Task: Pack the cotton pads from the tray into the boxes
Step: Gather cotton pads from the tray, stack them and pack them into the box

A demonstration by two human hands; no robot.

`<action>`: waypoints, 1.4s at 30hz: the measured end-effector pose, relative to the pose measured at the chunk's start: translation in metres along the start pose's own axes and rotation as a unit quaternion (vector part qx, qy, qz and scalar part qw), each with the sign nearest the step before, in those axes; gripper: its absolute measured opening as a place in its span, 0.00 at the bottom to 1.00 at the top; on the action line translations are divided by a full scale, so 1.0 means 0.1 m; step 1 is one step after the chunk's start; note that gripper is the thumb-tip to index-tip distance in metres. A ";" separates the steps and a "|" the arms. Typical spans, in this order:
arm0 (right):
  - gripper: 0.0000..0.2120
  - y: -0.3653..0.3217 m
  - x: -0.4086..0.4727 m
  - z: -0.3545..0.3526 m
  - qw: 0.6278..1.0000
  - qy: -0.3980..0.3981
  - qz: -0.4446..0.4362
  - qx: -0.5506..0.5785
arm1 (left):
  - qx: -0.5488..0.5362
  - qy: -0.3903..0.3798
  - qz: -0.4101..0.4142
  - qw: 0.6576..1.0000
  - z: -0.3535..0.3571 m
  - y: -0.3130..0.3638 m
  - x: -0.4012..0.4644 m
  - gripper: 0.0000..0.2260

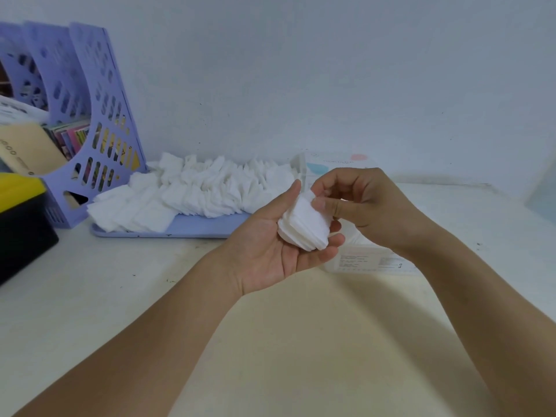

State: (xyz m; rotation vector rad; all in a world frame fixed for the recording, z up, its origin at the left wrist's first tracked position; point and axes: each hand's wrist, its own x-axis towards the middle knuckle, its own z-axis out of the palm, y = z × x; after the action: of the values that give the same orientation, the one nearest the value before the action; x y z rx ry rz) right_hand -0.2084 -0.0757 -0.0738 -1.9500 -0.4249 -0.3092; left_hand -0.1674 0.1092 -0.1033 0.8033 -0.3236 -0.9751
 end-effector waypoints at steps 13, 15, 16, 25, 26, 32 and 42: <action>0.14 -0.07 -0.04 0.11 0.999 0.016 -0.005 -0.032 | 0.004 0.000 0.041 0.999 0.04 0.02 -0.03 0.23; 0.14 -0.06 -0.03 0.11 1.000 0.025 0.002 -0.015 | 0.000 0.000 0.042 0.999 0.05 0.02 -0.03 0.22; 0.14 -0.06 -0.03 0.12 1.000 0.028 0.002 -0.013 | 0.001 -0.002 0.044 0.999 0.05 0.02 -0.03 0.23; 0.28 -0.07 -0.05 0.24 0.998 -0.013 0.010 -0.066 | 0.012 0.020 0.056 0.998 0.03 -0.02 0.00 0.25; 0.26 -0.06 -0.04 0.25 0.998 -0.013 0.007 -0.066 | 0.017 0.020 0.056 0.998 0.04 -0.02 0.00 0.27; 0.21 -0.06 -0.04 0.20 0.999 -0.003 -0.013 -0.036 | -0.002 0.034 0.054 0.998 0.04 0.00 0.01 0.27; 0.23 -0.04 -0.05 0.27 0.998 -0.008 -0.016 -0.059 | 0.004 0.059 0.036 0.998 0.06 -0.02 0.01 0.32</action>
State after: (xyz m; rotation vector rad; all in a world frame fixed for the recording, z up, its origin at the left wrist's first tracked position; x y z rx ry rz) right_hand -0.2137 -0.0499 -0.0831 -2.0636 -0.4575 -0.3447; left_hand -0.1714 0.1045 -0.1004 0.8471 -0.2534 -0.8563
